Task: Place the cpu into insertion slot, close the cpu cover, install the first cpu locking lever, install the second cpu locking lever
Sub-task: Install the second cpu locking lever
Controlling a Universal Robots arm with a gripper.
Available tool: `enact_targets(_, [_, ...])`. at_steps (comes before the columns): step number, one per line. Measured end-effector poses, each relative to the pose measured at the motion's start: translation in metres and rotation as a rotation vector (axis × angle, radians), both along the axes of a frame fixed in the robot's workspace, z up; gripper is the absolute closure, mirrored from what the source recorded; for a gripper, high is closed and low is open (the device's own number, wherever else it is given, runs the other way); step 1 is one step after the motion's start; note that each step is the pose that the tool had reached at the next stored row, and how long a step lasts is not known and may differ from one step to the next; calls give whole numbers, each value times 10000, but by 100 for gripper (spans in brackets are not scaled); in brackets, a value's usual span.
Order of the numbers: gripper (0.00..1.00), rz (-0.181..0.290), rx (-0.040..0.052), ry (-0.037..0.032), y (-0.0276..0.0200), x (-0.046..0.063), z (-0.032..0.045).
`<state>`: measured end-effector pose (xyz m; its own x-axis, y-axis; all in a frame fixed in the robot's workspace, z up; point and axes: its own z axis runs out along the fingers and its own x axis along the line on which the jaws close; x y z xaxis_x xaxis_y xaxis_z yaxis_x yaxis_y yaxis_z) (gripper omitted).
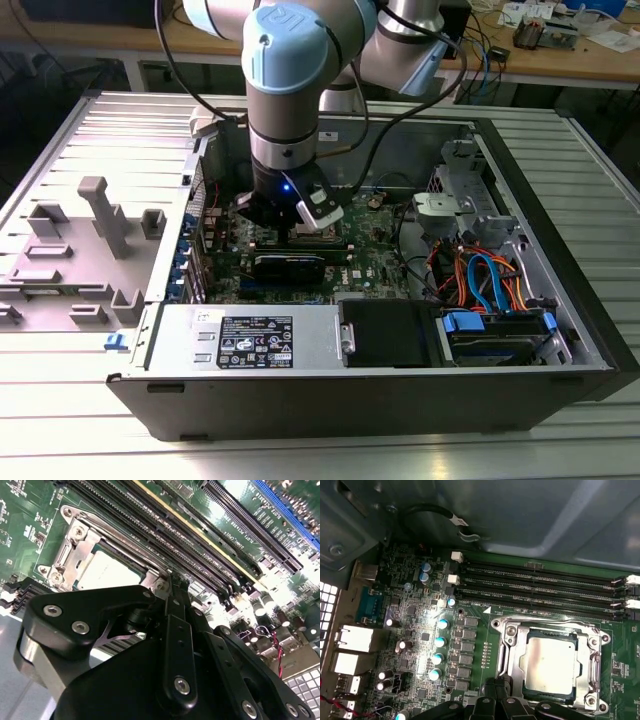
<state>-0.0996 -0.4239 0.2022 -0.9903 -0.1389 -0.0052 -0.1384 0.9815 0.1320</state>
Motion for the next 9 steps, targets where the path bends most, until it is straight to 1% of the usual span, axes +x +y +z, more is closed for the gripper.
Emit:
enact_targets(3, [89,7,-3,-1,8,-3,-4])
enact_targets(6, [89,13,-55,-1,19,-4,-6])
enact_targets(7, [89,20,-122,-3,24,-3,-7])
enact_targets(9, [89,37,-325,-2,22,-2,-6])
